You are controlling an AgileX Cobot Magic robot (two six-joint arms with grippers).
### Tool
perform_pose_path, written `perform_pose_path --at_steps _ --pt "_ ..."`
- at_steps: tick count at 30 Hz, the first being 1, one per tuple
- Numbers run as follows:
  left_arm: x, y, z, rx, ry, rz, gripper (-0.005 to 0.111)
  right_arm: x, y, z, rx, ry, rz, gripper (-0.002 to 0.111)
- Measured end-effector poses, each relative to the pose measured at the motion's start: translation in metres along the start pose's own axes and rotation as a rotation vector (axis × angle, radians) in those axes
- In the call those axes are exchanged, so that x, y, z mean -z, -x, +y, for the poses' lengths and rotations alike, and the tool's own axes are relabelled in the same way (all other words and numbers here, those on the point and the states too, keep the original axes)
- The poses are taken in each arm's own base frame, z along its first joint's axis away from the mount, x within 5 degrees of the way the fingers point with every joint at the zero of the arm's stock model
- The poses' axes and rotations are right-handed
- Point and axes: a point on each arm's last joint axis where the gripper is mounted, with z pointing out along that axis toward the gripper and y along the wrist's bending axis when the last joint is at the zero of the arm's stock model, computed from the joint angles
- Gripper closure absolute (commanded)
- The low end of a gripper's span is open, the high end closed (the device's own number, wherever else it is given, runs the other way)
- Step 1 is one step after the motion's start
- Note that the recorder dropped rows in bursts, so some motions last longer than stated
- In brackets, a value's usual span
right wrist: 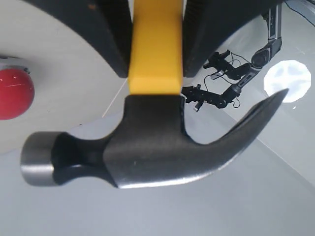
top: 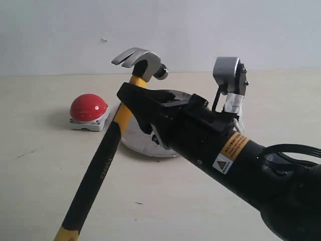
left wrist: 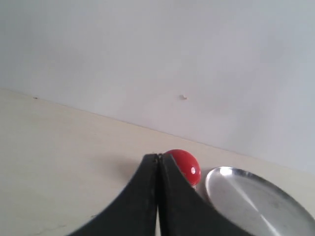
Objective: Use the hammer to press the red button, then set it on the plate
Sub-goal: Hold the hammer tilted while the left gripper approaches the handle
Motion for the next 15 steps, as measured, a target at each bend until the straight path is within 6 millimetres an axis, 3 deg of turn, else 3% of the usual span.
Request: perform_pose_path --at_steps 11,15 --pt "0.003 0.020 -0.010 0.096 -0.124 -0.211 0.107 -0.026 -0.007 -0.006 -0.107 0.011 0.010 0.108" --pt "-0.002 0.022 -0.010 0.105 -0.081 -0.129 0.107 -0.030 -0.006 -0.005 -0.119 0.015 0.005 0.108"
